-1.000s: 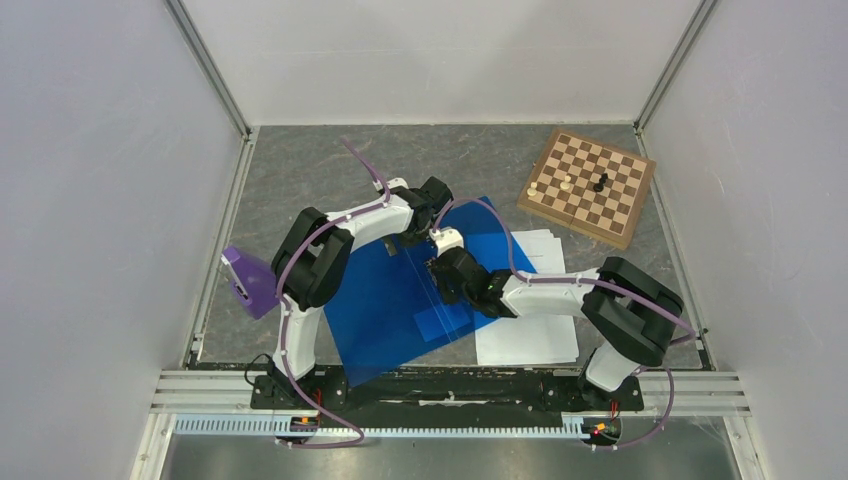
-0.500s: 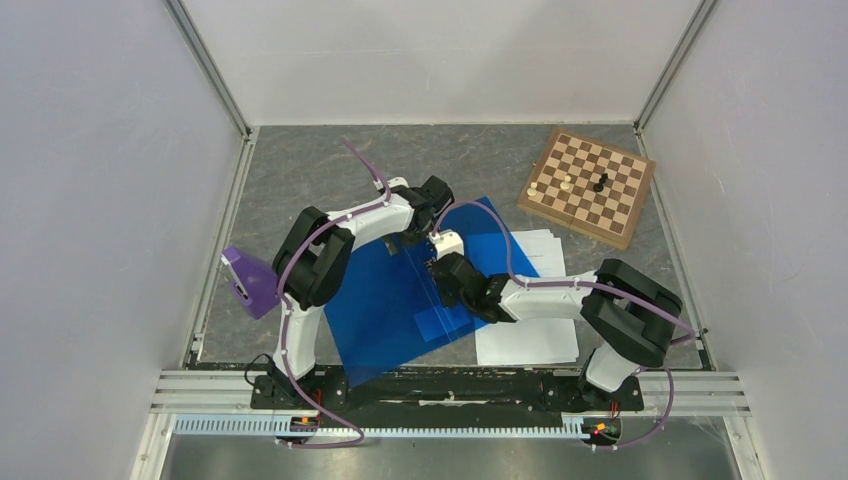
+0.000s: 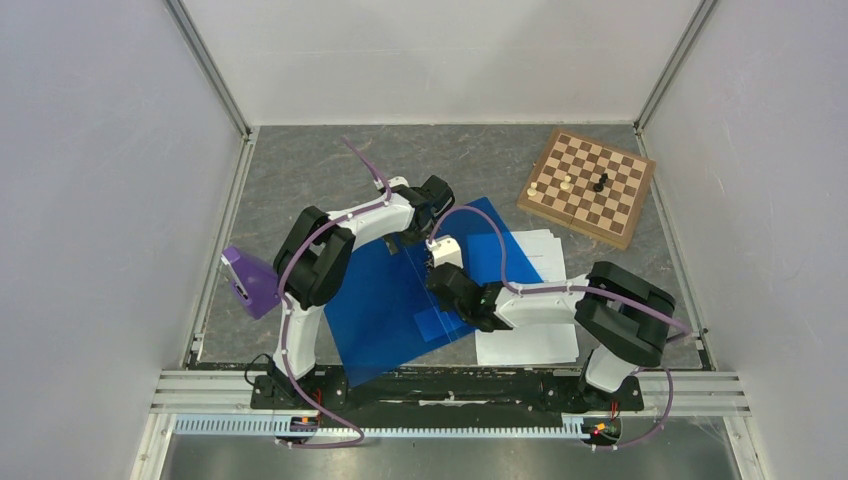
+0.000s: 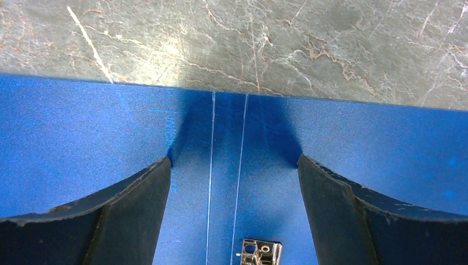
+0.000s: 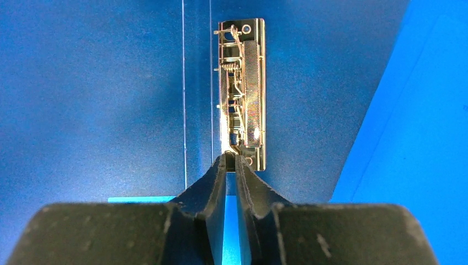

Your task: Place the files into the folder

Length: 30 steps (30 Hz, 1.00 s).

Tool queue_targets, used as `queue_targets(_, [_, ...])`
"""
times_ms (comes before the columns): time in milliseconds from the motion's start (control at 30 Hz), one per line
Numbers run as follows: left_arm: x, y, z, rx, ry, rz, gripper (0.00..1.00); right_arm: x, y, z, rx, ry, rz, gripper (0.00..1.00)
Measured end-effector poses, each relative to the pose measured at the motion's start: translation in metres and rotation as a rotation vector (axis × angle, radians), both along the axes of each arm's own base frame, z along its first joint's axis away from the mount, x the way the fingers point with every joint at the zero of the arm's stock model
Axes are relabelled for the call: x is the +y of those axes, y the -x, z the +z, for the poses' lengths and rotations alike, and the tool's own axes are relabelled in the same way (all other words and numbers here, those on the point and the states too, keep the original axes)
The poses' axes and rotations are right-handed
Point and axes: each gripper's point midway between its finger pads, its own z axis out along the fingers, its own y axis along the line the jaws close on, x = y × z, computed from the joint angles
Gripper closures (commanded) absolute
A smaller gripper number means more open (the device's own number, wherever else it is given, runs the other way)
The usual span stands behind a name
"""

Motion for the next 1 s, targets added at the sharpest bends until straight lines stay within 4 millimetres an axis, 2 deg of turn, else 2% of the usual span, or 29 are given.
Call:
queue_targets(333, [0.000, -0.001, 0.000, -0.003, -0.002, 0.001, 0.11, -0.003, 0.000, -0.006, -0.022, 0.019, -0.055, 0.87])
queue_targets(1000, [0.003, -0.004, 0.000, -0.005, -0.004, 0.010, 0.12, -0.012, -0.004, -0.006, -0.119, 0.143, -0.198, 0.75])
